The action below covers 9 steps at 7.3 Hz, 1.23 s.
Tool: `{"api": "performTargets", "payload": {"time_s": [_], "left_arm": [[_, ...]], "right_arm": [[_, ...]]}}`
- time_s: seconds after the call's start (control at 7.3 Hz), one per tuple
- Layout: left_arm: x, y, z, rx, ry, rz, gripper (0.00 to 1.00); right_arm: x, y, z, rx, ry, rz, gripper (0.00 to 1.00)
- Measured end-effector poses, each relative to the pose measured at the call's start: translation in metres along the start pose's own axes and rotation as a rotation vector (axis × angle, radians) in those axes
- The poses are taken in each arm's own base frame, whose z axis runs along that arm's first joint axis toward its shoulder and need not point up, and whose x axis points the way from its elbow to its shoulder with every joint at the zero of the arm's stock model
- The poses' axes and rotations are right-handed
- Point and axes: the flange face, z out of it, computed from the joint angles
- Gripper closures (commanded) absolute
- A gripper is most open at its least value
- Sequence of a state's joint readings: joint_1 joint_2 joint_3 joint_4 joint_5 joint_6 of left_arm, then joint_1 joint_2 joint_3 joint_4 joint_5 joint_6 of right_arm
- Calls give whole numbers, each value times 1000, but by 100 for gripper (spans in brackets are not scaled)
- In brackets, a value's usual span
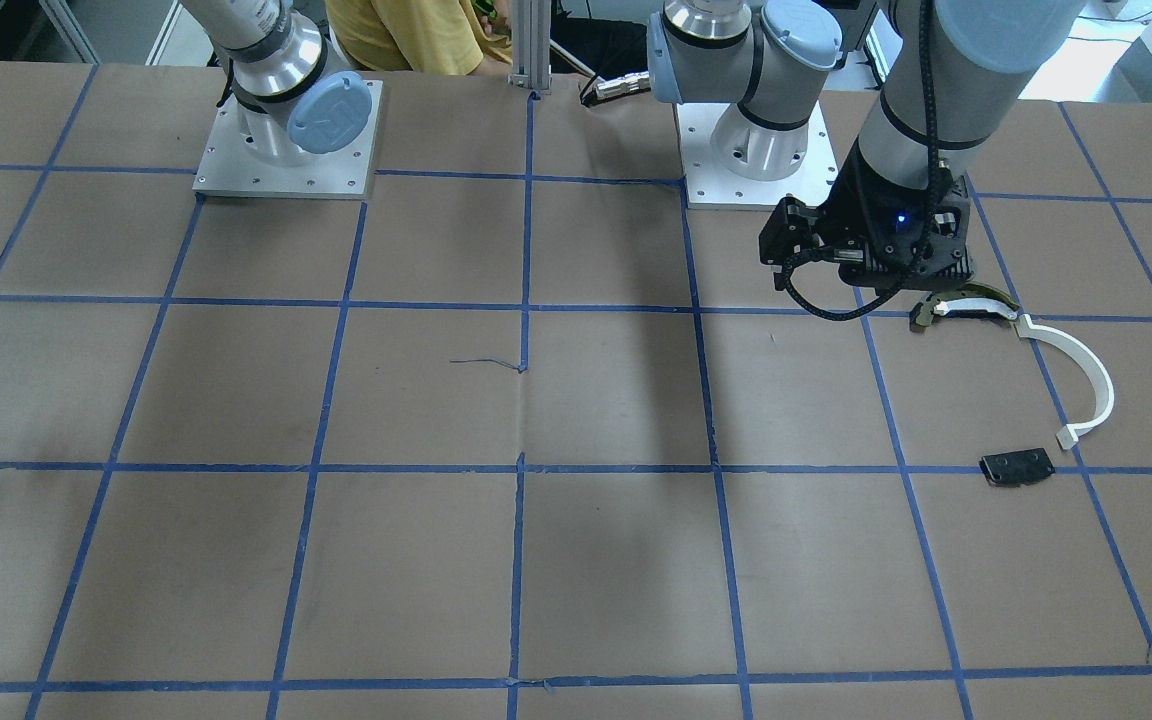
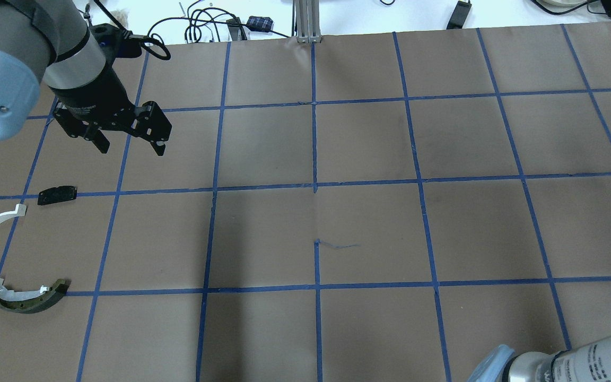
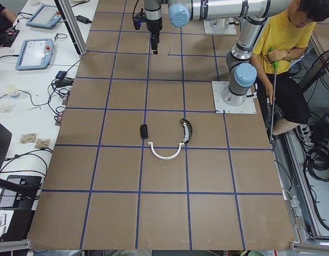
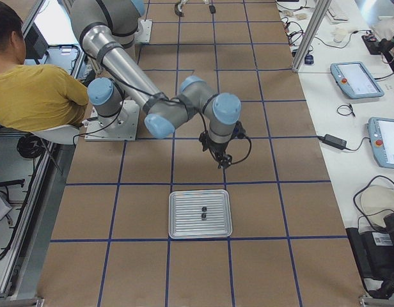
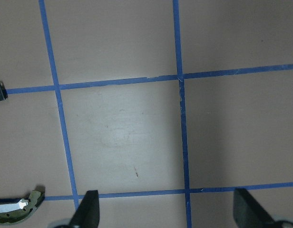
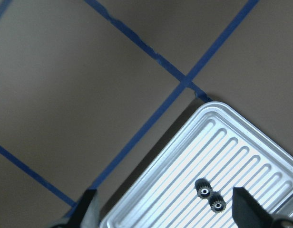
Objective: Place bearing gear from tray to pile
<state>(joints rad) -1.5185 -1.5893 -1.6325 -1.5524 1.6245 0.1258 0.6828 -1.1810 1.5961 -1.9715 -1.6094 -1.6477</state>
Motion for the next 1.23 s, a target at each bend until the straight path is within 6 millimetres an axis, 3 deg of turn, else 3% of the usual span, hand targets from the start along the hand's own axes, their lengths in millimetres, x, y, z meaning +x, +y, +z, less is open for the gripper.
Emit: {"api": "performTargets", "payload": {"time_s": [0.14, 0.41, 0.68, 1.23], "left_arm": [[0, 0, 0, 0, 0, 1, 0], [0, 0, 0, -1, 0, 0, 0], [0, 0, 1, -2, 0, -1, 0], [0, 0, 1, -1, 0, 0, 0]], "right_arm": [[17, 14, 38, -3, 13, -114, 0], [22, 20, 79, -2, -3, -325, 0], [23, 23, 92, -6, 6, -473, 0], [30, 58, 113, -8, 9, -576, 3]]}}
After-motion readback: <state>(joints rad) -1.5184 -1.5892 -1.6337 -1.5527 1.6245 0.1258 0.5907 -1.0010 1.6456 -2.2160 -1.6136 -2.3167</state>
